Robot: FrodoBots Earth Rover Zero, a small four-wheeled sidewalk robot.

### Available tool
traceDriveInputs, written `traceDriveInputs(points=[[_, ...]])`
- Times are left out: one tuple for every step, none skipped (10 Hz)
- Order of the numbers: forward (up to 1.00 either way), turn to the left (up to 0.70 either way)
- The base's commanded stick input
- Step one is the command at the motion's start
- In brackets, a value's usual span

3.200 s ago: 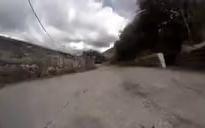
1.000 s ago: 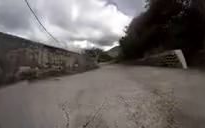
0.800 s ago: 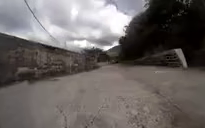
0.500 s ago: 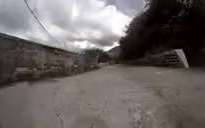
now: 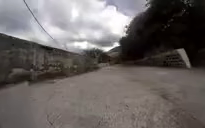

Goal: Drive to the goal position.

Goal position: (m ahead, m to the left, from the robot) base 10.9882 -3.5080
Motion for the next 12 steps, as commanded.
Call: traceDriveInputs(points=[[0.3, 0.0], [0.3, 0.0], [0.3, 0.0], [0.3, 0.0], [0.3, 0.0], [0.3, 0.0], [0.3, 0.0], [0.3, 0.0], [0.3, 0.0], [0.3, 0.0], [0.3, 0.0], [0.3, 0.0]])
